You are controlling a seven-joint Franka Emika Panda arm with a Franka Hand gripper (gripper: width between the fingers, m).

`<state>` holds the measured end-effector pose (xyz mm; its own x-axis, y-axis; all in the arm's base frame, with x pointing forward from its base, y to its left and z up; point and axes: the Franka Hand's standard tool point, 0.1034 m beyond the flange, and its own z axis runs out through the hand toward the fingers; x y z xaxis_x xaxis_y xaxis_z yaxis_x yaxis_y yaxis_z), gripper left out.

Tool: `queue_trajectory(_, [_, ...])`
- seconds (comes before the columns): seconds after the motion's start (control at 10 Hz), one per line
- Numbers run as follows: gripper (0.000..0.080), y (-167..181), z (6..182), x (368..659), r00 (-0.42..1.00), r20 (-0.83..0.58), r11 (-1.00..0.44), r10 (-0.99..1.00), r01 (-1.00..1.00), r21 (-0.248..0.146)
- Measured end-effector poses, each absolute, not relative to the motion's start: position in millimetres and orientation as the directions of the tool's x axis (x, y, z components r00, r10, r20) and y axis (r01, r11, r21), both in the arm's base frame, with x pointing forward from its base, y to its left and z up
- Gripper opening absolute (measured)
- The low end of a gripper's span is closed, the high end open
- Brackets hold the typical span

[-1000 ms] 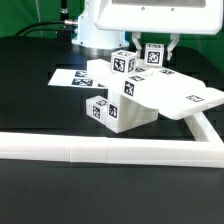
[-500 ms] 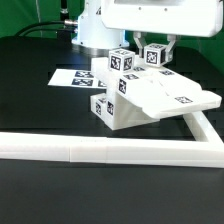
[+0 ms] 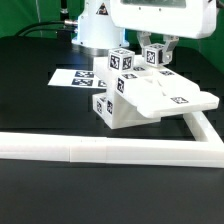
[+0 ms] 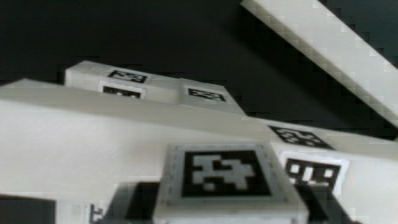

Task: Assemble chair

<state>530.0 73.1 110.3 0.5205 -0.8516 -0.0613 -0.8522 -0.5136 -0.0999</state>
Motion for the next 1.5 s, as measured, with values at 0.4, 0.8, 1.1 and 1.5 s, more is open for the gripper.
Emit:
queue_trajectory(0.4, [0.0412,75,110.2,530,0.398,-0.073,-0.391,-0.914,-0.915,-0.097])
queue_trajectory(0.8, [0.0636,77,110.8,530,0.579,-0.058,-0.572,-0.813,-0.814,-0.103])
queue_trajectory(1.1, [0.0648,83,113.5,531,0.775,-0.013,-0.774,-0.632,-0.631,-0.056])
queue_trajectory(1.5, [0.0648,85,112.5,529,0.938,0.011,-0.937,-0.348,-0.347,-0.033])
